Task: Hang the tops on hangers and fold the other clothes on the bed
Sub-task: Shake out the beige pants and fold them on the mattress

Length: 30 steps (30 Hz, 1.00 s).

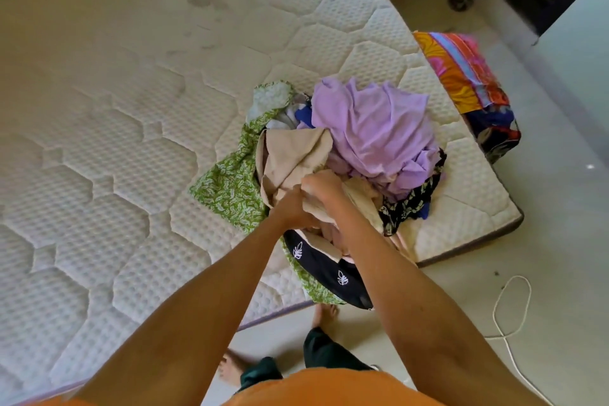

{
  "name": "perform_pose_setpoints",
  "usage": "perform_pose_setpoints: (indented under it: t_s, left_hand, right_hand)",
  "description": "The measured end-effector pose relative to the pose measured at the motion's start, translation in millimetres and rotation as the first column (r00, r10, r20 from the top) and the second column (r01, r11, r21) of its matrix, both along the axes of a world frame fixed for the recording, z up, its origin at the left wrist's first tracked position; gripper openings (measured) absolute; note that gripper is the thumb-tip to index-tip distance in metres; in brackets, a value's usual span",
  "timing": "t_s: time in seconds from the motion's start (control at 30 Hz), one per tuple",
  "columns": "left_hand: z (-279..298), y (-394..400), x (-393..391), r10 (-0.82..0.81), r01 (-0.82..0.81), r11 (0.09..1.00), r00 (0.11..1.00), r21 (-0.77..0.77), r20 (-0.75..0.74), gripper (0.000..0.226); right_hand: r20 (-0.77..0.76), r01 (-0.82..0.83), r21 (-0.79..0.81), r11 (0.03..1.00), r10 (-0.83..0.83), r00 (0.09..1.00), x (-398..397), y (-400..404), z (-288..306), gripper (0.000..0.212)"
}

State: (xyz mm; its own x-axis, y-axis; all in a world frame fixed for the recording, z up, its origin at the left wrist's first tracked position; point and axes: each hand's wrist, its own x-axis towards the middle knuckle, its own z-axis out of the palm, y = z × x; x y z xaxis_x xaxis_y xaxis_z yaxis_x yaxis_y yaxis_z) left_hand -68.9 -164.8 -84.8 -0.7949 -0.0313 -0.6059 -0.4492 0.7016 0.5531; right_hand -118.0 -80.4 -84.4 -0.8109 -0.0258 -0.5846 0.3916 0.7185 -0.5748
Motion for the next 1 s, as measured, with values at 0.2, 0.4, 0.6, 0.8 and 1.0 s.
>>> perform_pose_setpoints:
  t_s: [0.2,0.4,0.6,0.8,1.0]
  left_hand:
    - [73,-22,-31,0.568,-0.527,0.823,0.752,0.212,-0.335,0.034]
    - [134,-62,-37,0.819,-0.586,0.516,0.551,0.625,-0.159,0.026]
    - [177,-89,-14,0.869,-0.578,0.272,0.491,0.770,0.061,0.026]
    - [223,-142,-4,0.879,-0.409,0.077,0.458,0.909,0.132,0.024]
    - [272,-192,16,0.920,-0.282,0.133,0.392,0.950,-0.012,0.059]
  right_hand:
    - [-0.237,-0.015,-0.406,0.914,-0.090,0.967,-26,-47,83,0.023]
    - [-0.346,-0.235,-0.246,0.940,0.142,0.928,-20,-25,76,0.067]
    - [-0.363,-0.041,-0.058,0.997,0.017,0.932,-20,-44,83,0.103]
    - [-0.524,-0.167,-0.137,0.976,0.071,0.849,-15,-70,163,0.025]
    - [-0.724,-0.322,-0.200,0.925,0.082,0.685,-3,-121,268,0.039]
